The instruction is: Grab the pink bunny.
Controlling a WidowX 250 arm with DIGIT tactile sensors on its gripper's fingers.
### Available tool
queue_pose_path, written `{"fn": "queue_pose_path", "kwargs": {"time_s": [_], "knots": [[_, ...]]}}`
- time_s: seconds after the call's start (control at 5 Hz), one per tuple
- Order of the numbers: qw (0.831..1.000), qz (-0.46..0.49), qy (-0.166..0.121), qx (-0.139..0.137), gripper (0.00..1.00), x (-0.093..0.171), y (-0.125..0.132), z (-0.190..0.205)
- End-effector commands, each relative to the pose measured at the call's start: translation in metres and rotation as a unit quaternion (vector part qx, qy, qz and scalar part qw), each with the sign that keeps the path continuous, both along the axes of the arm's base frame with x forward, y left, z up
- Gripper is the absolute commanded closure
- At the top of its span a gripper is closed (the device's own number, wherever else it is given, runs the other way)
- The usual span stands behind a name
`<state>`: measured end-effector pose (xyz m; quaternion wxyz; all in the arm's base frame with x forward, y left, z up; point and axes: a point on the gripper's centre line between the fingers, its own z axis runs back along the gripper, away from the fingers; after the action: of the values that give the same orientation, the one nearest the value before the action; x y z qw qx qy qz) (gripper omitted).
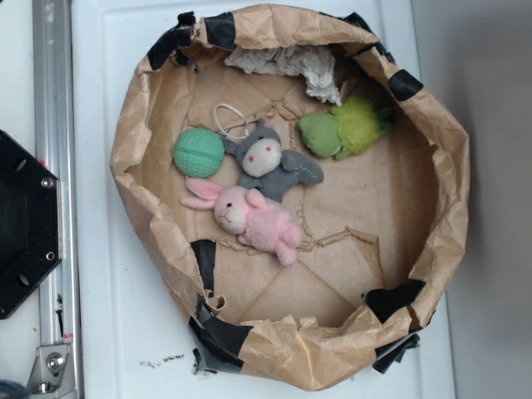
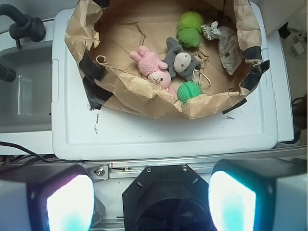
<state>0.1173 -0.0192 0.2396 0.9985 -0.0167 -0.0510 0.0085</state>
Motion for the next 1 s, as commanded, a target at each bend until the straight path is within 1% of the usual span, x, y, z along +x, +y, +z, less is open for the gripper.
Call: {"fn": "queue_pose_path", "kwargs": {"time_s": [0.0, 0.2, 0.4, 0.6, 0.8], "knots": [[1.000, 0.000, 0.000, 0.000, 0.00, 0.000, 0.000, 0.000], [0.995, -0.075, -0.015, 0.068, 0.00, 0.050, 0.001, -0.017], [0.991, -0.118, -0.063, 0.027, 0.00, 0.097, 0.002, -0.041], [0.987, -0.143, -0.069, -0.035, 0.00, 0.125, -0.006, -0.072], [0.973, -0.217, -0.045, -0.066, 0.00, 0.134, -0.009, -0.123]]}}
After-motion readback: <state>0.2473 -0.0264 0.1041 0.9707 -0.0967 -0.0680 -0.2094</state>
